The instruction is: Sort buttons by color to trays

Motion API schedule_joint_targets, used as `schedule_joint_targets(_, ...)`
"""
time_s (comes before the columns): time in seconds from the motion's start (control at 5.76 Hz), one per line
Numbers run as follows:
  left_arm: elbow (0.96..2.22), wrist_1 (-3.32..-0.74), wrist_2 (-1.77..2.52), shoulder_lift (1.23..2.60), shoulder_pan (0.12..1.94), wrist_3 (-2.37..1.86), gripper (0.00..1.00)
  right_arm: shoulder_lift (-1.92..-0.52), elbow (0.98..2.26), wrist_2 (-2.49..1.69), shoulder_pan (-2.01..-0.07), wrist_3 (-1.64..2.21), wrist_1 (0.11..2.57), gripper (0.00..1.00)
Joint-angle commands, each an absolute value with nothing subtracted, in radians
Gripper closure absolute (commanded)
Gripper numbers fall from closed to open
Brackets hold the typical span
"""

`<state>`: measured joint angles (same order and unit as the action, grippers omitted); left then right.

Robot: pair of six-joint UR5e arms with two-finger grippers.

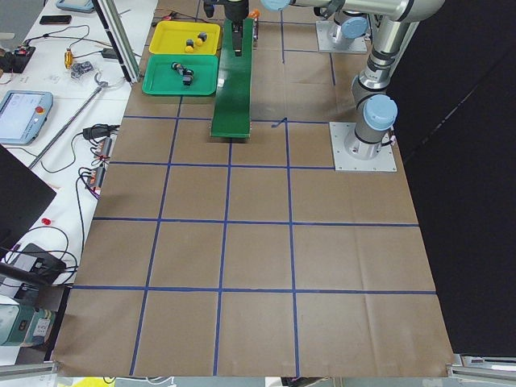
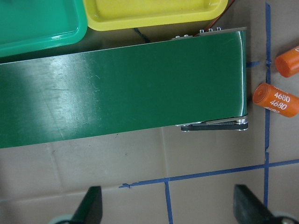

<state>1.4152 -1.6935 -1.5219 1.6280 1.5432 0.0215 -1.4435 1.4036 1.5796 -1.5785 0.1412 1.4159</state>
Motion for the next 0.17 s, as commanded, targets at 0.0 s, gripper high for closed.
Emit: schedule_joint_targets(0.0,1.416,-1.694,-1.520,1.629,1.545,0.020,0.02,-1.443,1.404,1.578,-1.578,0.141,1.417,0.00)
